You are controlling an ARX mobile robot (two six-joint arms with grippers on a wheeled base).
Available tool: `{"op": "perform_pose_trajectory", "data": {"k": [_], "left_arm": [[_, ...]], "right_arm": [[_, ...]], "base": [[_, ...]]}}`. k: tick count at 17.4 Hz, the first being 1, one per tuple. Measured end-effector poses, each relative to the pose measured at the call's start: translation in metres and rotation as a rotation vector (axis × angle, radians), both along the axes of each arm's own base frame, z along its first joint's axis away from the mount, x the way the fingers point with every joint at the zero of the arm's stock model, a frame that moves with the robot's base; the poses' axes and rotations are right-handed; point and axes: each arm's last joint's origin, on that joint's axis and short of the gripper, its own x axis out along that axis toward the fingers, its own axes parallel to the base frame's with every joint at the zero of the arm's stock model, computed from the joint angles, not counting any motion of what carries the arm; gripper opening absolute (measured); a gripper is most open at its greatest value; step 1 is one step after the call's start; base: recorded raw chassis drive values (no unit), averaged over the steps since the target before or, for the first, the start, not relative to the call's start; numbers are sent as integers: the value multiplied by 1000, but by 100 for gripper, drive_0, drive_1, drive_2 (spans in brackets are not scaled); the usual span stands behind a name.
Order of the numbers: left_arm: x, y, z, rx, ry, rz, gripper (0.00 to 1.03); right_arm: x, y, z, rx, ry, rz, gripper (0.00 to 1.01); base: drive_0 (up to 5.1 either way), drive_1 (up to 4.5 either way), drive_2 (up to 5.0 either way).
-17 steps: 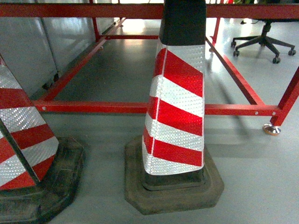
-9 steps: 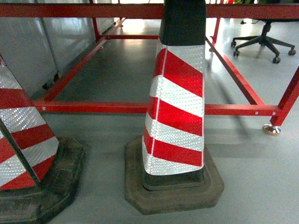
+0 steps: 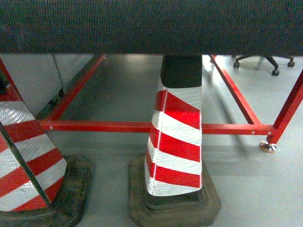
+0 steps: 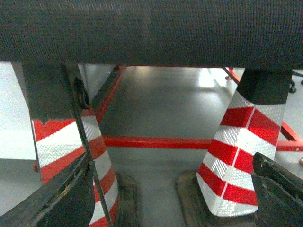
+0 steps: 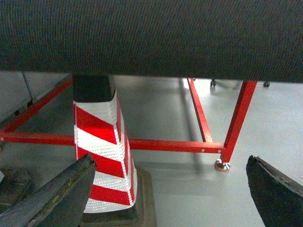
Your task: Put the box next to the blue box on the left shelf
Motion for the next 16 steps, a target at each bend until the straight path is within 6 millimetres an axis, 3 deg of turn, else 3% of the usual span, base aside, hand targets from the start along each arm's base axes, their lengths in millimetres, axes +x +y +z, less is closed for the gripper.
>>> {"op": "perform_pose_trajectory", "data": {"k": [16], "left_arm": [[0, 0, 0, 7, 0, -1, 98]], "right_arm": [[0, 0, 0, 0, -1, -1, 98]], "base": [[0, 0, 0]]}}
